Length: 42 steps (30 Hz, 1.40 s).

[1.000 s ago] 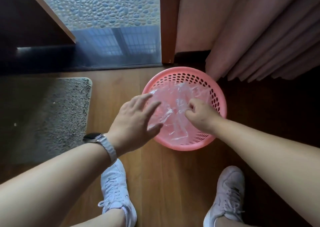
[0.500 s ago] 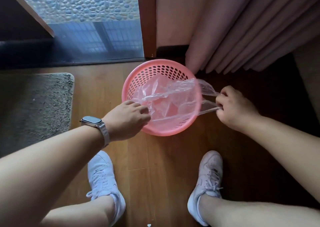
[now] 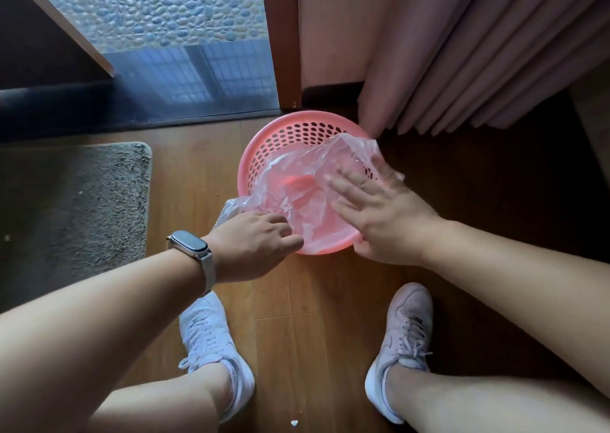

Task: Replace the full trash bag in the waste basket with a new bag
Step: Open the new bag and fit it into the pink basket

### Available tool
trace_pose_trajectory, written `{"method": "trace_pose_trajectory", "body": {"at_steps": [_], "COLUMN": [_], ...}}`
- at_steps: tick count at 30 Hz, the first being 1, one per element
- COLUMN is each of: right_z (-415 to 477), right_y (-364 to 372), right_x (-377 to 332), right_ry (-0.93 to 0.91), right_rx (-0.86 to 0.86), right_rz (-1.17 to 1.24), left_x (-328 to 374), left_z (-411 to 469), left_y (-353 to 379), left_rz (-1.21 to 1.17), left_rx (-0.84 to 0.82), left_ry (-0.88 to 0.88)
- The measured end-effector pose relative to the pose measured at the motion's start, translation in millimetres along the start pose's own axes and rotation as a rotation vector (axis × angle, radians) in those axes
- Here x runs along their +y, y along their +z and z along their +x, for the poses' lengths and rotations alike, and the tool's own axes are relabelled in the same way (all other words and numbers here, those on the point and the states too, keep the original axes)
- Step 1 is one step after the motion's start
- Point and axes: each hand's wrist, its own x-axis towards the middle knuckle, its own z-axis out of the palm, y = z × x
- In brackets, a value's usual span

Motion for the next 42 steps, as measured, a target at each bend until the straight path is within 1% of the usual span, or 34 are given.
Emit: {"method": "trace_pose_trajectory", "body": {"at_steps": [2,4,6,10,13,17,20,23,25,28,30,33,35,37,39,40,42], "right_z": [0.0,-5.8,-12.6,-23.0,-30.7,-35.8,-37.4,-40.4,-41.6,-39.5,-34.6,-19.0,-7.2,4.1,16.4,22.8,34.6], "right_y": [10.4,18.1,22.0,25.9,32.6,38.3,38.4,38.8,41.3,42.5,38.9,36.0,36.4,37.1,36.7,35.4,34.8], "right_x": [-2.5,1.6,9.0,20.9,24.0,22.3,20.5,18.6,16.9,14.8,11.5,8.0,6.5,6.0,6.3,6.9,8.4], "right_ry": [-0.067,-0.07,-0.023,0.056,0.105,0.171,0.205,0.182,0.175,0.2,0.295,0.596,0.779,0.887,0.969,1.008,1.076], "right_rx": [-0.026,-0.011,0.004,0.047,-0.013,-0.075,-0.092,-0.142,-0.151,-0.179,-0.143,-0.06,-0.006,0.071,0.13,0.157,0.206], "right_rz": [0.075,0.166,0.236,0.284,0.347,0.423,0.465,0.456,0.457,0.518,0.638,0.838,0.95,1.015,1.085,1.114,1.142], "left_x": [-0.3,-1.6,-3.4,-8.9,-14.9,-20.9,-19.1,-16.5,-14.4,-13.4,-15.7,-19.4,-21.5,-22.7,-22.2,-22.5,-25.0], "left_z": [-0.8,-3.2,-7.3,-18.7,-27.8,-38.3,-41.3,-39.2,-38.0,-35.9,-35.5,-39.0,-42.9,-45.6,-44.9,-42.6,-34.6], "left_y": [-0.2,2.4,5.1,14.4,17.2,15.1,13.0,16.4,19.7,23.8,25.6,25.0,23.7,21.7,20.0,19.3,19.8], "left_rz": [-0.005,-0.008,-0.013,0.003,-0.002,-0.002,0.032,0.07,0.112,0.146,0.168,0.174,0.122,0.004,-0.142,-0.212,-0.356], "left_rx": [0.004,-0.002,-0.028,-0.08,-0.135,-0.159,-0.143,-0.058,-0.053,-0.082,-0.088,-0.1,-0.108,-0.074,0.022,0.069,0.159], "left_ry": [-0.008,-0.021,-0.043,-0.05,-0.086,-0.1,-0.058,0.084,0.154,0.153,0.083,-0.083,-0.228,-0.365,-0.488,-0.581,-0.827]}}
